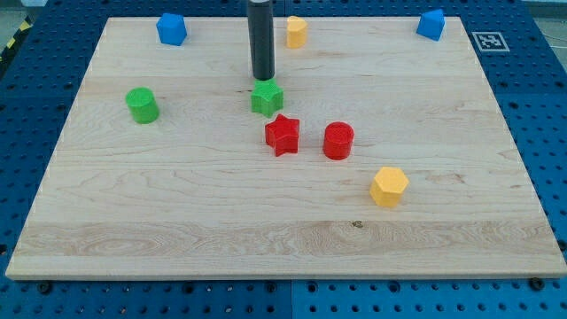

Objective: Push the green star to the bottom of the blue triangle

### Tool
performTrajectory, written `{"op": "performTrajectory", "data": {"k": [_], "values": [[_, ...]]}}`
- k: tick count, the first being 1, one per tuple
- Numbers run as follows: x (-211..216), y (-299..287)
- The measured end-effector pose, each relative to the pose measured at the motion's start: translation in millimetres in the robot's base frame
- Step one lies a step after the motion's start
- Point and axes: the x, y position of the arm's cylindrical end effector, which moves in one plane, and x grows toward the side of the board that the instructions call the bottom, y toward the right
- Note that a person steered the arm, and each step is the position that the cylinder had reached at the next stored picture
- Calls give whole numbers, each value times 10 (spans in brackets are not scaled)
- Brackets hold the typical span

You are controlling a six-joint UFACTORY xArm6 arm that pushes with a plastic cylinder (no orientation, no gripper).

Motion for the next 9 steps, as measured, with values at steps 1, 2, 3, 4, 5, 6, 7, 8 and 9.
{"op": "performTrajectory", "data": {"k": [1, 2, 3, 4, 5, 6, 7, 8, 9], "values": [[-5, 0], [-3, -154], [96, -389], [233, -389], [236, -389], [374, -389], [396, -389], [469, -388], [482, -355]]}}
